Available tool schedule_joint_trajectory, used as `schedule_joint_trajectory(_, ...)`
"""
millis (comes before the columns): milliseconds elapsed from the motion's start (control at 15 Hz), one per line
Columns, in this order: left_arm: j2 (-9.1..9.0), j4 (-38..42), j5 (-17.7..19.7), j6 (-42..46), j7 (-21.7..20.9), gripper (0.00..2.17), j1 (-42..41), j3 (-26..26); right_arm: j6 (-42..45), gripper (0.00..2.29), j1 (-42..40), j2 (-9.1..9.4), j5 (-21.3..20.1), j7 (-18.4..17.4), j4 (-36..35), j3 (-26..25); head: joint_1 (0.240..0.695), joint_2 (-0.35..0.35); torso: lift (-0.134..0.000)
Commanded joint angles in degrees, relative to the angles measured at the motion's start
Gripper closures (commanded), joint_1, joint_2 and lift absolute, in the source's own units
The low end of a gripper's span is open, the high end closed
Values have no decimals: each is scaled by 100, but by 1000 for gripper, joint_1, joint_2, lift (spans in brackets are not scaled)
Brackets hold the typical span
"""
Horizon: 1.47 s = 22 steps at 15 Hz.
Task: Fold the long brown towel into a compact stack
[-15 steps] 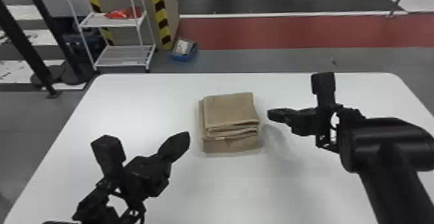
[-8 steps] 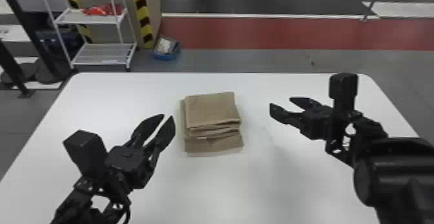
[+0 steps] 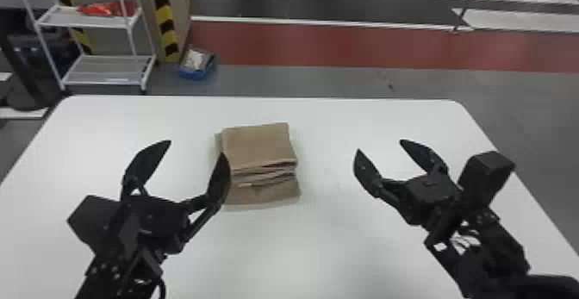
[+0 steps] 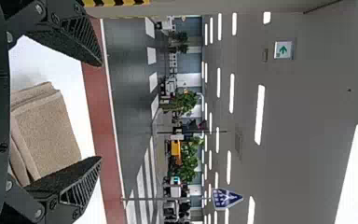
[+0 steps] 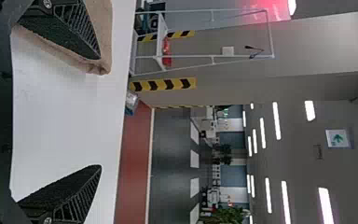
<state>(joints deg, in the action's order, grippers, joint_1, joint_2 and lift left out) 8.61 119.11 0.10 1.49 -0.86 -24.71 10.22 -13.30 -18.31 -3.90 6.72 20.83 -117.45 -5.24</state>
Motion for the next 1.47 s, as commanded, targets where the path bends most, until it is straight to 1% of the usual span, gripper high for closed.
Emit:
schedule_joint_trajectory(0, 0, -64, 16, 13, -20, 76, -17, -204, 912, 46, -727, 47, 145, -123, -314, 76, 695, -79, -125)
schedule_joint_trajectory(133, -9, -134, 209, 13, -73, 76, -17, -433, 1615, 46, -1219, 56, 303, -237, -393, 76, 695, -64, -125)
schedule_joint_trajectory(200, -9, -160, 324, 31, -90, 76, -17, -521, 1756, 46, -1386, 56, 330, -325, -419, 58, 695, -55, -125)
schedule_joint_trajectory(267, -17, -160, 403, 31, -99, 76, -25, -617, 1791, 49, -1500, 56, 330, -387, -437, 49, 695, -47, -125)
schedule_joint_trajectory(400, -35, -169, 447, 31, -160, 73, -25, -793, 1843, 53, -1755, 56, 374, -607, -516, 58, 695, -32, -125)
schedule_joint_trajectory(533, -44, -143, 578, 31, -248, 76, -25, -978, 1966, 53, -1843, 64, 374, -756, -516, 40, 695, -25, -125)
schedule_joint_trajectory(933, -44, -134, 649, 277, -248, 76, -184, -1145, 2019, 70, -1861, 117, 383, -782, -551, 14, 695, 5, -125)
schedule_joint_trajectory(1400, -53, -72, 684, 242, -292, 80, -157, -1101, 2002, 70, -1861, 117, 391, -800, -577, -21, 695, 2, -125)
